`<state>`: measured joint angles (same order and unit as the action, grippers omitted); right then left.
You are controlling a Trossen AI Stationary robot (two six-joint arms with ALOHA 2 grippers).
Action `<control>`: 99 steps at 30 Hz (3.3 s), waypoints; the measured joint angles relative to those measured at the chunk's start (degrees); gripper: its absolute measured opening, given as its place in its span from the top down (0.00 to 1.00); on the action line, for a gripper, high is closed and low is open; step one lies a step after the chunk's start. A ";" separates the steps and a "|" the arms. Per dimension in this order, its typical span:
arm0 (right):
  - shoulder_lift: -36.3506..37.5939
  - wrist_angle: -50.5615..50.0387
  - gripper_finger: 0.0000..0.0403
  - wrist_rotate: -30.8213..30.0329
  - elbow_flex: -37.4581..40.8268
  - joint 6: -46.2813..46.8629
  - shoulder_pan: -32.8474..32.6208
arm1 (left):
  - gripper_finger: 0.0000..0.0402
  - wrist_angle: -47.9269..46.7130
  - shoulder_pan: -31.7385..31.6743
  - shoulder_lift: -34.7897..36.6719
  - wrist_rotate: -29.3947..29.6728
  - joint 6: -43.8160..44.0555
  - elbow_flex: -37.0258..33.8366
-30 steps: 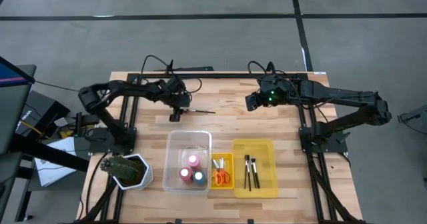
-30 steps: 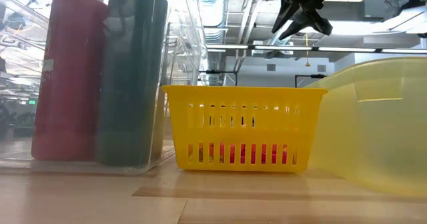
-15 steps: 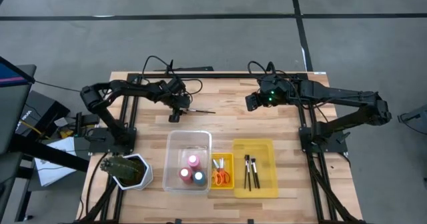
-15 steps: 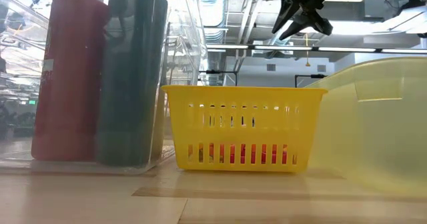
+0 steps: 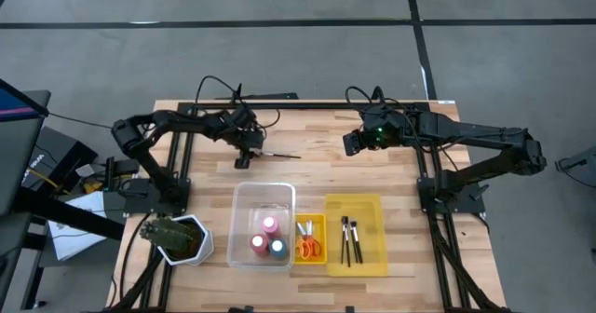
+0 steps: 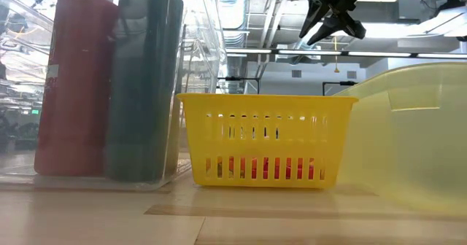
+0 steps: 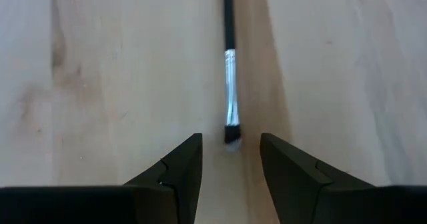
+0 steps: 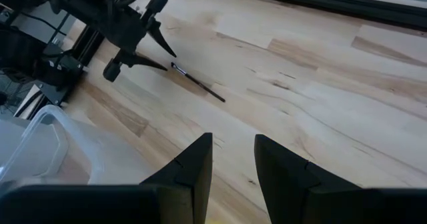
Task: Pick & Place Paint Supplies
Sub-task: Put the black paint brush into the right yellow bin
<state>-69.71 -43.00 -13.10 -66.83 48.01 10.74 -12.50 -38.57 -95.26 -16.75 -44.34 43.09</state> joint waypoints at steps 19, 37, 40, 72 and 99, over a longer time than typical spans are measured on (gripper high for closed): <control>0.00 0.11 0.73 0.28 0.00 0.08 0.69 | 0.65 0.58 -0.69 -3.33 -4.62 0.04 0.22; 0.00 0.04 0.73 1.09 0.00 0.00 0.68 | 0.89 1.45 -0.67 -4.37 -2.73 0.83 0.13; 0.00 0.04 0.73 1.09 0.00 0.00 0.68 | 0.93 1.30 -0.67 -4.35 -2.01 0.79 0.15; 0.00 0.02 0.73 1.29 0.00 -0.42 0.63 | 1.00 -1.02 -0.02 2.08 -2.72 3.40 -0.22; 0.00 5.25 0.73 8.78 0.00 -12.38 2.90 | 1.00 0.30 13.99 12.76 5.42 6.94 8.13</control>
<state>-69.71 -37.75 -4.32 -66.83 35.63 13.65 -12.20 -24.58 -82.50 -11.34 -37.40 51.22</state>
